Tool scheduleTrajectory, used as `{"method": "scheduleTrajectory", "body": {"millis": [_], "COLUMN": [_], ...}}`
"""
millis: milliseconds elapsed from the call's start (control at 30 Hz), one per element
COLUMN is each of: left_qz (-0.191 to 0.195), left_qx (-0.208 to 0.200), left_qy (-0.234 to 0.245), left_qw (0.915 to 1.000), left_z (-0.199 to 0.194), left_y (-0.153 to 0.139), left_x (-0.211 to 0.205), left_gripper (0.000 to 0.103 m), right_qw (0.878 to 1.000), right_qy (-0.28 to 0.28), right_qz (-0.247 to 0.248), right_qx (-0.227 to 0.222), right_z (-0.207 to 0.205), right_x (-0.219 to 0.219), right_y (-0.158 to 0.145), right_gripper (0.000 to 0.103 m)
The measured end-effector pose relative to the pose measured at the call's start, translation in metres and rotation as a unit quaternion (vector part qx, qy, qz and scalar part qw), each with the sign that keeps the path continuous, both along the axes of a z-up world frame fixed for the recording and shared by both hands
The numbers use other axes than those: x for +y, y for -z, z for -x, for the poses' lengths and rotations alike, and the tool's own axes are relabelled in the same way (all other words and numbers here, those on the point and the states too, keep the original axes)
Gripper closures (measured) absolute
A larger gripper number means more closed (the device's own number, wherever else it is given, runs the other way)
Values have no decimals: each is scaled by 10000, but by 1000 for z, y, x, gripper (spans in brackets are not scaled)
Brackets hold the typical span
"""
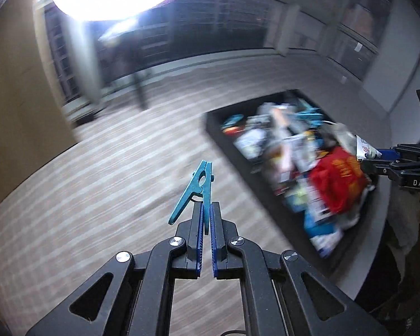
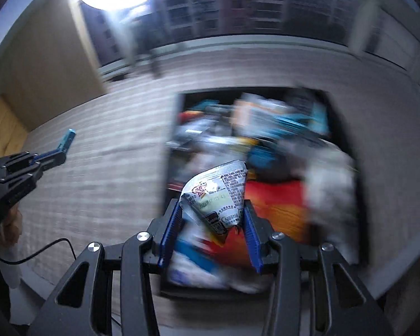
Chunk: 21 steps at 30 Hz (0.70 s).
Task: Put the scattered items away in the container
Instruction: 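Carry the snack packet and clothespin over the black box with both tools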
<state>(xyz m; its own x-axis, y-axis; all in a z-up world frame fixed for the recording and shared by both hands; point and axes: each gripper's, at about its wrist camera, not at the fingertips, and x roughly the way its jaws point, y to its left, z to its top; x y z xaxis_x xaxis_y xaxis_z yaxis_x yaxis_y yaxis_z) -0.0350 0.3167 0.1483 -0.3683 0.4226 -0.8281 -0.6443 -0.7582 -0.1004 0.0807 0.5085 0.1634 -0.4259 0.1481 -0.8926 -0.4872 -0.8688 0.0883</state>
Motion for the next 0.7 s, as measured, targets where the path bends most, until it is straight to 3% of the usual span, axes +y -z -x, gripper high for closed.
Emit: {"method": "scheduleTrajectory", "body": {"millis": [333, 700], "left_qz": [-13, 95], "left_qx": [-114, 141], "left_qy": [786, 1115], "left_qw": [9968, 9936], "left_z": [-10, -11], "left_y": [3, -7], "left_x": [125, 202], "left_gripper": [99, 99], "right_qw": [9964, 9955], "right_qy": [800, 843], "right_qz": [57, 194], "right_qx": [-268, -388], "right_z": [-87, -105], "right_x": [75, 99], "right_y": [19, 38], "right_gripper": [61, 61]}}
